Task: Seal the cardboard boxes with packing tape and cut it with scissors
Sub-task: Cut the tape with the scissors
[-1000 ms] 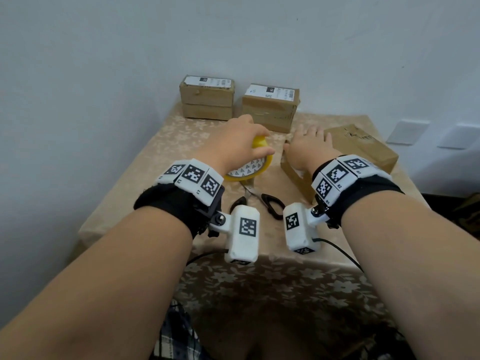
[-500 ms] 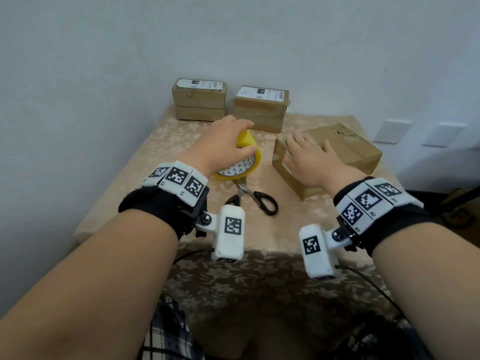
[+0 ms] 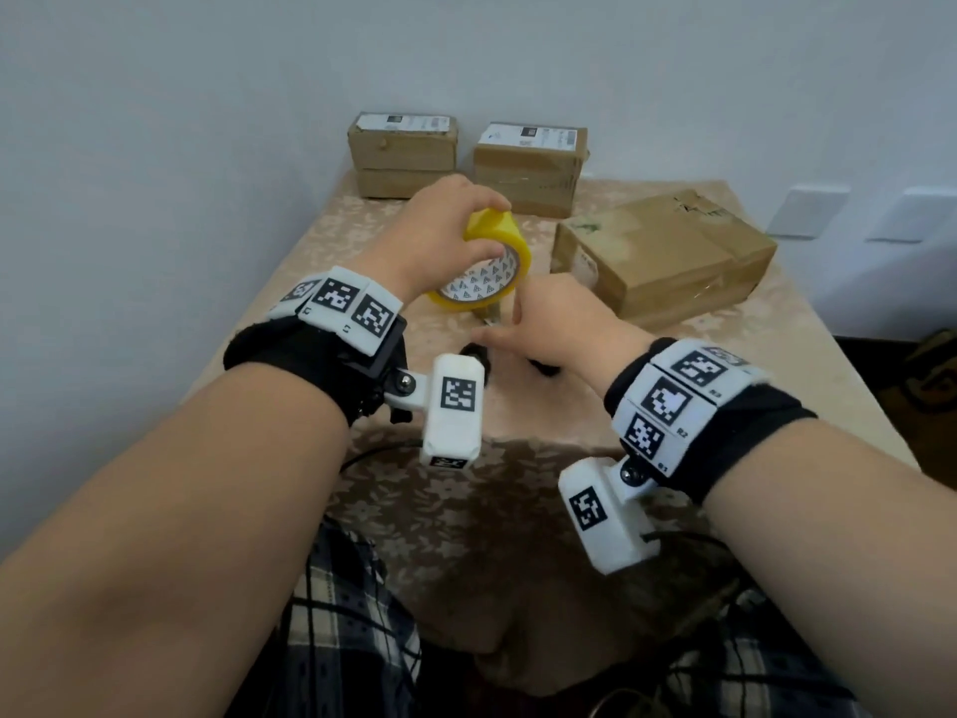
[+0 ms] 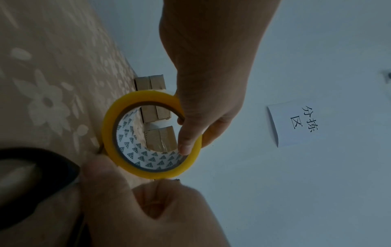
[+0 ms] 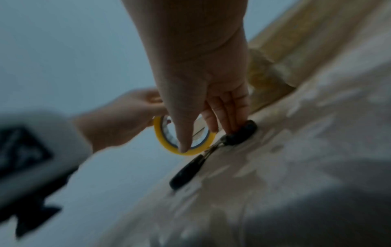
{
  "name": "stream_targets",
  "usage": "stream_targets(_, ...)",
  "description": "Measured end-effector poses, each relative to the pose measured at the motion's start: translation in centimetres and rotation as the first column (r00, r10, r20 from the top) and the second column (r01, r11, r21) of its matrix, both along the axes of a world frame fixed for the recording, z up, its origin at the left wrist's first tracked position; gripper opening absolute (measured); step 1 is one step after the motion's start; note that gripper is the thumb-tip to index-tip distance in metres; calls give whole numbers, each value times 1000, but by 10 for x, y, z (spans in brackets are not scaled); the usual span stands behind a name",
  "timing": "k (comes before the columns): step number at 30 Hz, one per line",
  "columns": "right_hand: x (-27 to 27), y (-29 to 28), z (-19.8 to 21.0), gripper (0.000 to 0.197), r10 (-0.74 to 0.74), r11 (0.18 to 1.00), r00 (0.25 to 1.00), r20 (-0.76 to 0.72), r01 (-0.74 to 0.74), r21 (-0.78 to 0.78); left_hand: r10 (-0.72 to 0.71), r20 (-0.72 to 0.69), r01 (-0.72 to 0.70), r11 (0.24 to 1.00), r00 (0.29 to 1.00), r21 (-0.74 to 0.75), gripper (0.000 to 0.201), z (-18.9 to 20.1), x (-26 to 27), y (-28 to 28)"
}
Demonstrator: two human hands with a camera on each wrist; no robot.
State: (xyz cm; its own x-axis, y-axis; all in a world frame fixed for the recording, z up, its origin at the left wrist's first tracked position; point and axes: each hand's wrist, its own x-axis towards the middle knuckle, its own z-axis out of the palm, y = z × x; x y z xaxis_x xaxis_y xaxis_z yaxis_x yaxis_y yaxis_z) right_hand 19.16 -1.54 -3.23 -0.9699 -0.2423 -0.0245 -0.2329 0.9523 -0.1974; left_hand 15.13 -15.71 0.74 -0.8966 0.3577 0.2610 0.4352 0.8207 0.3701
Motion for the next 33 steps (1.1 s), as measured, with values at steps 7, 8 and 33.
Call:
stream_targets(7, -5, -2, 1, 46, -27, 996, 997, 73, 20, 86, -14, -34, 14, 1000, 999, 12, 45, -1, -5, 2)
stream_targets(8, -4, 1, 4, 40, -21, 996, 997, 78, 14, 87, -16, -39, 16, 1000, 999, 11, 45, -1, -6, 2)
stream_targets(33, 52, 122, 73, 124, -206, 897, 711, 673, 411, -159, 79, 215, -25, 969, 973, -244, 42, 19, 17, 20)
